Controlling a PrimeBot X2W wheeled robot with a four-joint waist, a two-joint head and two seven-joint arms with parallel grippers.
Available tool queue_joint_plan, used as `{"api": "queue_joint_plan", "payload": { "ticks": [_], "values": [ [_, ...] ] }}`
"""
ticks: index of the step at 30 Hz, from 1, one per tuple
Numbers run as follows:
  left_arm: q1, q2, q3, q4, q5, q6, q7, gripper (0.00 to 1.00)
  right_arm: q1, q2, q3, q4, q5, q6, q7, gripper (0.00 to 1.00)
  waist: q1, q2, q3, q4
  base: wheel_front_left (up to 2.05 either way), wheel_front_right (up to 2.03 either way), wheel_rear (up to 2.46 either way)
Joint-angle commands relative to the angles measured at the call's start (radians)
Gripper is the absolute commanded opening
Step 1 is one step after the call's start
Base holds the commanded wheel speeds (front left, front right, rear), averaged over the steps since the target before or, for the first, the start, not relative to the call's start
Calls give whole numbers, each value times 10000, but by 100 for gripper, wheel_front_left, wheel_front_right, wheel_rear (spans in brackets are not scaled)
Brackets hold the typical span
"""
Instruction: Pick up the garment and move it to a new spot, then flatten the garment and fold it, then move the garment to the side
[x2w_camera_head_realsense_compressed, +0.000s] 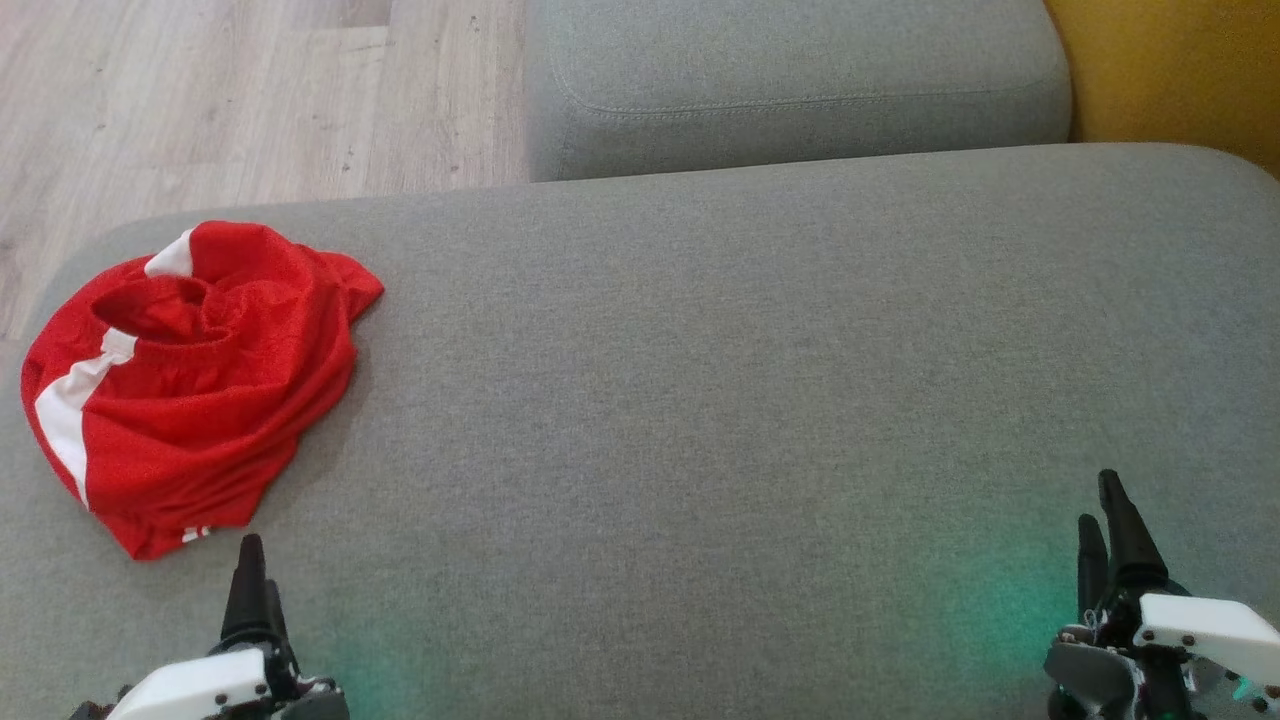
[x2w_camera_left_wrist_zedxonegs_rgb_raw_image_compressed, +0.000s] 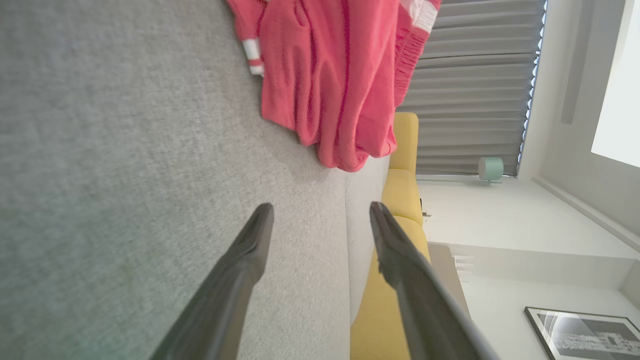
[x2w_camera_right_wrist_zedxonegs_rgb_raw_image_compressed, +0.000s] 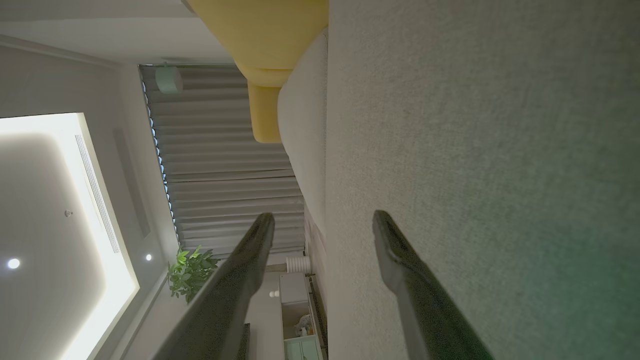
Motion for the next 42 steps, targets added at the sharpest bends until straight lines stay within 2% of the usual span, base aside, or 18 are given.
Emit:
{"api": "queue_joint_plan", "payload": {
  "ticks": [1, 31, 42],
  "values": [
    [-320, 55, 8, -392, 205, -6, -75, 100, -429, -55, 65, -389, -174, 8, -130, 100, -1, 0, -5, 3, 0, 0, 0],
    [-19, 73, -680, -1475, 4832, 794, -955, 100, -218, -69, 685, -1039, -4892, 27, -1015, 100, -1, 0, -222, 81, 0, 0, 0],
    [102, 81, -945, -1681, 6152, 1094, -1308, 100, -142, -77, 889, -1129, -6487, 35, -1369, 100, -1, 0, -280, 126, 0, 0, 0]
  ]
}}
